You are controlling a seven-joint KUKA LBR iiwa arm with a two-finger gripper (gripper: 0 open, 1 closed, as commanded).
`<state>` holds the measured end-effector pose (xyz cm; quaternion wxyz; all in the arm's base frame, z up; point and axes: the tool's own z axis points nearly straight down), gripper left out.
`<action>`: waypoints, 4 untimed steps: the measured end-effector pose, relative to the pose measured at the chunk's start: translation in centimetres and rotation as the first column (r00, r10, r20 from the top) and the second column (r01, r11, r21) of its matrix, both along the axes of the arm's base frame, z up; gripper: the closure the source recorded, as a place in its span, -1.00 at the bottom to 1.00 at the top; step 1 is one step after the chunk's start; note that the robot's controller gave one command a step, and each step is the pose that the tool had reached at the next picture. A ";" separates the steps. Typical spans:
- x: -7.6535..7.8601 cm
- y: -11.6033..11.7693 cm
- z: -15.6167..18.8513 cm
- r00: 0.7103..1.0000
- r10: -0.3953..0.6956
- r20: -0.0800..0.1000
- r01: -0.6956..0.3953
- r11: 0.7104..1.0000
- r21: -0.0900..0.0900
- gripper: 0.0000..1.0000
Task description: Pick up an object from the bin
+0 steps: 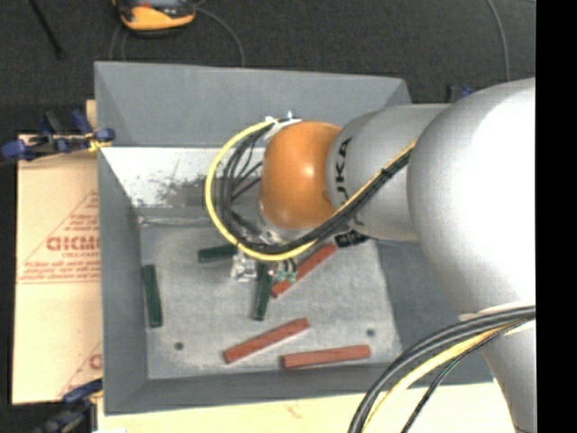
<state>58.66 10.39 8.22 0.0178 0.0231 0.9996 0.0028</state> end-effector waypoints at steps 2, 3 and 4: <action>1.9 0.2 -0.1 0.999 0.026 -0.030 -0.026 1.000 -0.001 1.00; 2.8 0.8 19.2 0.998 0.059 -0.032 -0.060 0.998 -0.006 1.00; 3.0 0.9 19.7 0.998 0.062 -0.029 -0.063 0.998 -0.006 1.00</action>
Offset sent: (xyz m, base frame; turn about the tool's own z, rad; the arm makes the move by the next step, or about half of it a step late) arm -0.0048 -0.0007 -0.0122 0.0075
